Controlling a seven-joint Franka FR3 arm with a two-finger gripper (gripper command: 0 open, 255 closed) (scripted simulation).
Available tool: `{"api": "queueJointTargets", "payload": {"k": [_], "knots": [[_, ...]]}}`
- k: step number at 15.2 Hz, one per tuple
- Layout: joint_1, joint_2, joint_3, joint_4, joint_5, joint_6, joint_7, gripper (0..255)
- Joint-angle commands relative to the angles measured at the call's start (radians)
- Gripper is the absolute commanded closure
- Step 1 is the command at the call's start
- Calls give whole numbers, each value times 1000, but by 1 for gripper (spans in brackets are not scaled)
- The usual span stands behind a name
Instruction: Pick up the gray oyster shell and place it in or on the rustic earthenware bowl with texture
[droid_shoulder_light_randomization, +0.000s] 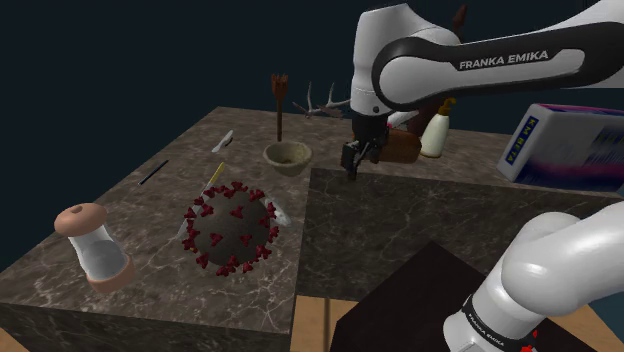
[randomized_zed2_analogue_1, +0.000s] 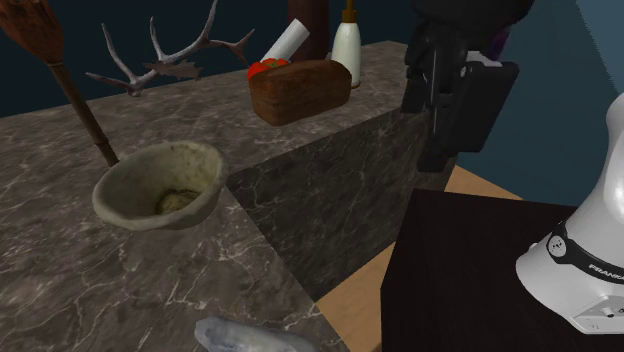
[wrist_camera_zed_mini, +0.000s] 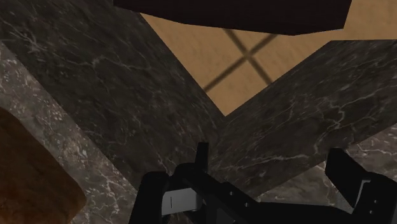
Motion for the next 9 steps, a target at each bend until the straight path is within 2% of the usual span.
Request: {"api": "queueJointTargets", "payload": {"k": [1,5,9], "knots": [[-3,77,38,35,-8,43,47,0],[-8,218,106,91,-44,121,139,0],[-12,372,165,170,-110,179,242,0]]}}
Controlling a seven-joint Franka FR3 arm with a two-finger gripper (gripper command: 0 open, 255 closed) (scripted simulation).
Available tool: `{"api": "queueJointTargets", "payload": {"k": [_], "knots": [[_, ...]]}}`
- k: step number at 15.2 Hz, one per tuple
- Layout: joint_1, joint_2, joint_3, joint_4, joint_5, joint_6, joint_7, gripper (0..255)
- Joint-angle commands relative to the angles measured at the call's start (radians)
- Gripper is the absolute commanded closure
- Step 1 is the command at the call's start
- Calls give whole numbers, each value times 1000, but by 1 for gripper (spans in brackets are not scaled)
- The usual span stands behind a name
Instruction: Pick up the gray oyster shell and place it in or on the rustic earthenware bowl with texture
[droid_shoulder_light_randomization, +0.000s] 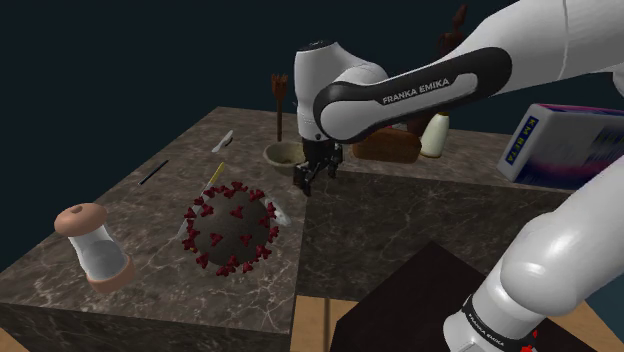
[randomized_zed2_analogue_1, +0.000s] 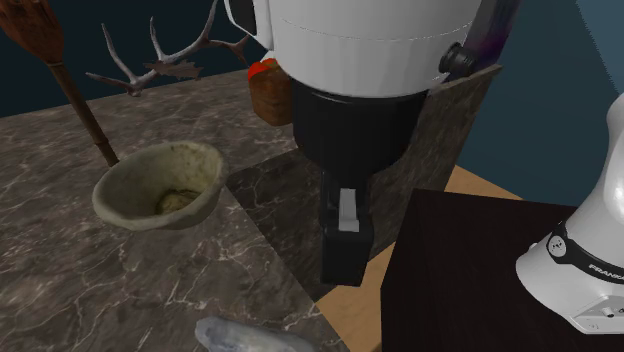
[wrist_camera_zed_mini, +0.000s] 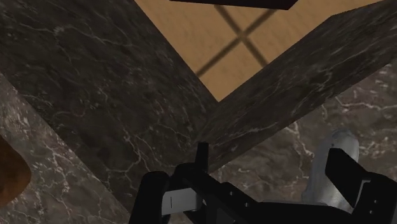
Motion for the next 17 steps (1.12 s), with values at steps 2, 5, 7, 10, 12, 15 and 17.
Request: {"api": "queueJointTargets", "payload": {"k": [2,5,7,10,12,15,17], "knots": [[3,123,40,78,-62,26,85,0],[17,251,65,161,-139,43,168,0],[36,338,71,225,-193,46,221,0],[44,372,66,228,-216,69,240,0],[43,382,62,213,-225,93,246,0],[41,399,56,193,-241,127,256,0],[41,403,55,189,-244,134,258,0]]}}
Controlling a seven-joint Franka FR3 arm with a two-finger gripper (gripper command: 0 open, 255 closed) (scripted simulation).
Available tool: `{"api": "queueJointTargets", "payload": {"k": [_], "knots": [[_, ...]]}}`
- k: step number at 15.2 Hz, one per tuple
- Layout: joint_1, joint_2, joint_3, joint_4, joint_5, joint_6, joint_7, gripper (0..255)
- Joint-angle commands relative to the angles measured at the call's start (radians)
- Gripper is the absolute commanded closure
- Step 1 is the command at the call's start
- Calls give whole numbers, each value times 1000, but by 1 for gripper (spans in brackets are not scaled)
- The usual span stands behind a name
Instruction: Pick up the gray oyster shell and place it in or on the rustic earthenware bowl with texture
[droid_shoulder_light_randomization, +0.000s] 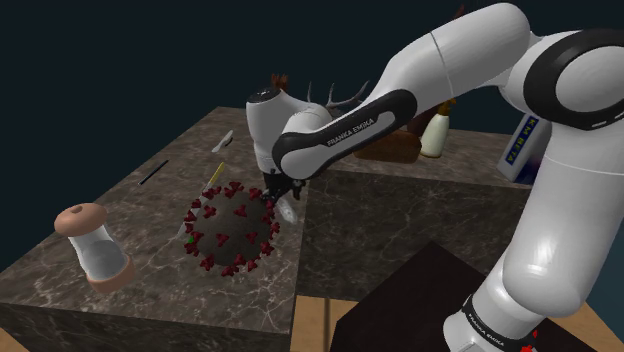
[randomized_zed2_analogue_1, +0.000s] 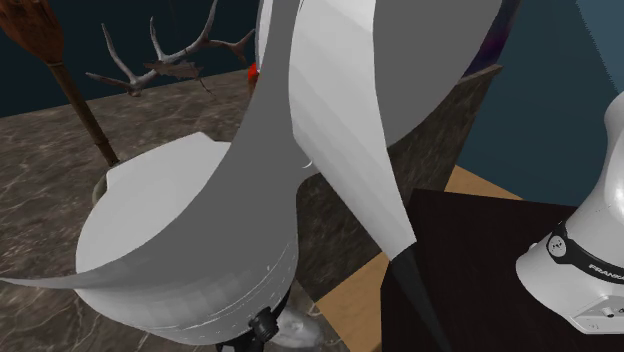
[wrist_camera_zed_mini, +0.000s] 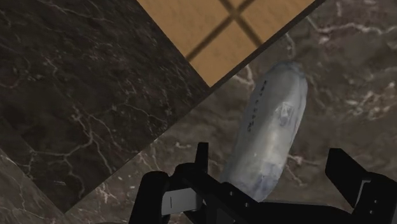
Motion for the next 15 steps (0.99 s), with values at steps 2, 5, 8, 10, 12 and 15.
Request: {"api": "queueJointTargets", "payload": {"k": [2,5,8,10,12,15], "knots": [[-1,6,-2,-2,-3,3,0,0],[-1,6,-2,-2,-3,3,0,0],[-1,6,-2,-2,-3,3,0,255],[-1,6,-2,-2,-3,3,0,255],[0,6,-2,-2,-3,3,1,255],[0,7,-2,-2,-4,3,1,255]]}}
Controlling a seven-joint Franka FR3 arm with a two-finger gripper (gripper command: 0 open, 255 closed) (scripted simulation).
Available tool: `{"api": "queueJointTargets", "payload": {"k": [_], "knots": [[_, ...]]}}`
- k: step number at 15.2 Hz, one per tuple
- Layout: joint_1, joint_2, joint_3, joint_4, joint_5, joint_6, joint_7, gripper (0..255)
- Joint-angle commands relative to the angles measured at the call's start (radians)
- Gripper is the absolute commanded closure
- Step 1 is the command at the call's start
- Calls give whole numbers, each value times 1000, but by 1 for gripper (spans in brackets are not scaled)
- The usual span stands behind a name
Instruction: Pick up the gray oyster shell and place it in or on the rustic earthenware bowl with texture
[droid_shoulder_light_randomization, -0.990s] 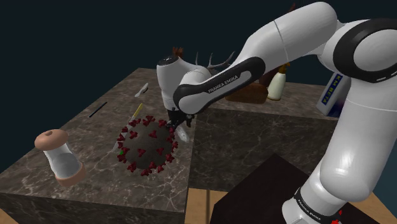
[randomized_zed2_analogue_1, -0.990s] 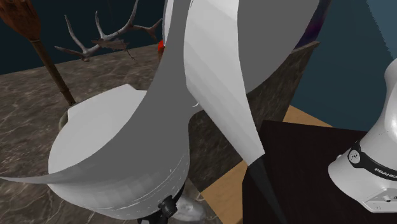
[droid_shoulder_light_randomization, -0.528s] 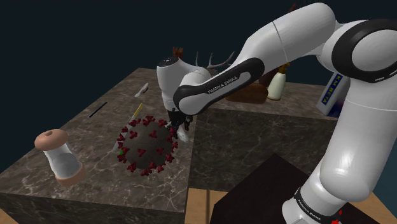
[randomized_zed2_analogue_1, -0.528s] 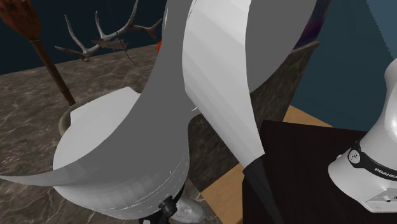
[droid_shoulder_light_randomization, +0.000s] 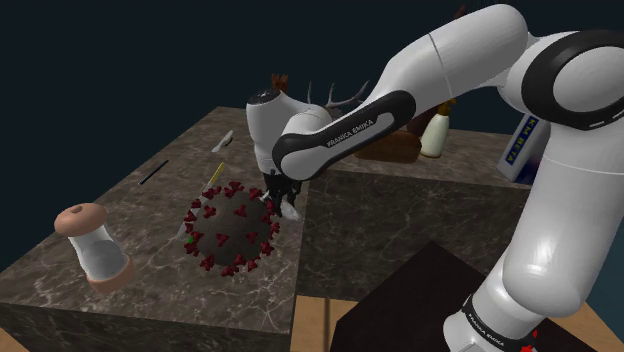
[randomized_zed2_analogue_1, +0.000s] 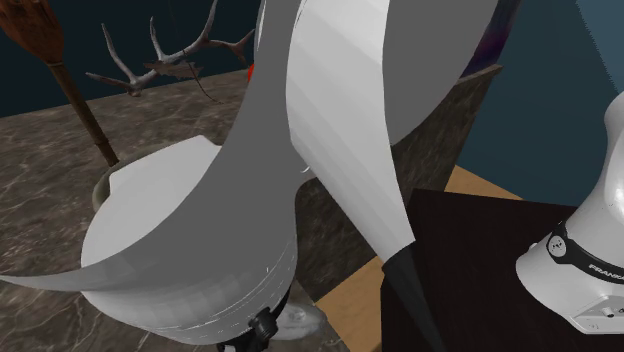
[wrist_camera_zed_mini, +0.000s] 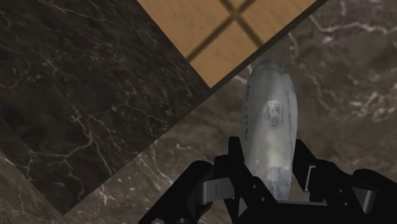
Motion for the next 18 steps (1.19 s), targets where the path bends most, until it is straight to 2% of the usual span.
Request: {"api": "queueJointTargets", "payload": {"k": [1,18], "knots": [[0,1,0,-1,1,0,-1,255],[-9,-95,14,120,77,-194,-81,255]]}}
